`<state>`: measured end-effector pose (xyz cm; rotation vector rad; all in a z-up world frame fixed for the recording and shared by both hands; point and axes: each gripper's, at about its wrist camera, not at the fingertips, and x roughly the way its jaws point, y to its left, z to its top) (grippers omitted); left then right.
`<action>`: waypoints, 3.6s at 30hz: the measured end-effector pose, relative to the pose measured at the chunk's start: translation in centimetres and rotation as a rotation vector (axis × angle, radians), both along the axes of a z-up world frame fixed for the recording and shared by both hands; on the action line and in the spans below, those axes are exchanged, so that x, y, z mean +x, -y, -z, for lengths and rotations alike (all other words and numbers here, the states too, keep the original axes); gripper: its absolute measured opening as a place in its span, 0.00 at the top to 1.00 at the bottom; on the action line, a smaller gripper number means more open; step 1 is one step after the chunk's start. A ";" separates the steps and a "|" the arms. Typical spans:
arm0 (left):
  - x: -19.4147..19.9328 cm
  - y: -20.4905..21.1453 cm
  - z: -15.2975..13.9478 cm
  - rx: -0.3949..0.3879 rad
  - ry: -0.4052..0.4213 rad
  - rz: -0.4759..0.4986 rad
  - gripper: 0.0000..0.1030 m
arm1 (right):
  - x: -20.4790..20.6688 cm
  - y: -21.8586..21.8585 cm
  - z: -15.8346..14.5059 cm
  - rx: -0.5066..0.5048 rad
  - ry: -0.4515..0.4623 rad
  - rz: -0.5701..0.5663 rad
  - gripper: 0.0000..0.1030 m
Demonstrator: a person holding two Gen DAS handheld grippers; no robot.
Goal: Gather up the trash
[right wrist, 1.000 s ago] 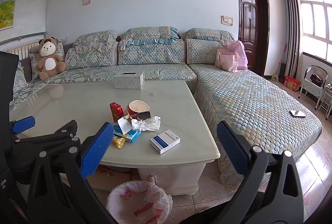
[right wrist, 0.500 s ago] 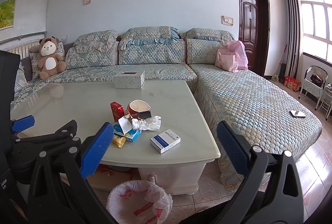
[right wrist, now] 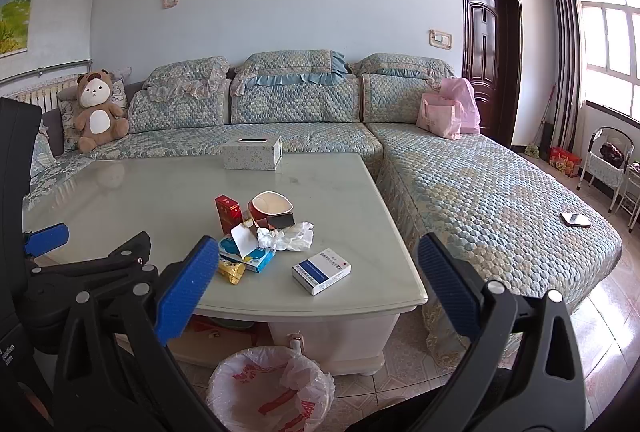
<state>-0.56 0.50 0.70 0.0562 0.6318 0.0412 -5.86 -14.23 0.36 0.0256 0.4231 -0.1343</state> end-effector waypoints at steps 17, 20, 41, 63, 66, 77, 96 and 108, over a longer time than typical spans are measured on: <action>0.0 -0.1 0.0 -0.004 0.002 -0.005 0.06 | 0.0 0.0 0.0 0.001 0.001 -0.001 0.06; -0.1 -0.1 0.0 -0.006 0.003 -0.005 0.06 | 0.0 0.0 0.0 0.001 0.001 -0.002 0.06; 0.3 -0.3 0.4 0.002 -0.012 -0.013 0.06 | 0.5 -0.3 0.2 -0.003 -0.010 -0.010 0.06; 11.4 -3.5 -2.7 0.066 -0.172 0.138 0.06 | 8.1 3.2 -1.2 -0.140 -0.137 -0.200 0.06; 13.1 -2.9 -2.9 0.091 -0.194 0.179 0.06 | 9.9 3.7 -1.2 -0.147 -0.167 -0.247 0.06; 19.9 -0.5 -0.8 0.148 -0.355 0.357 0.06 | 16.2 5.5 -0.2 -0.123 -0.382 -0.427 0.06; 28.7 3.8 5.5 0.312 -0.554 0.476 0.06 | 23.8 5.4 6.9 -0.157 -0.696 -0.565 0.06; 32.7 4.8 8.8 0.328 -0.627 0.513 0.06 | 26.4 4.9 10.7 -0.124 -0.813 -0.652 0.06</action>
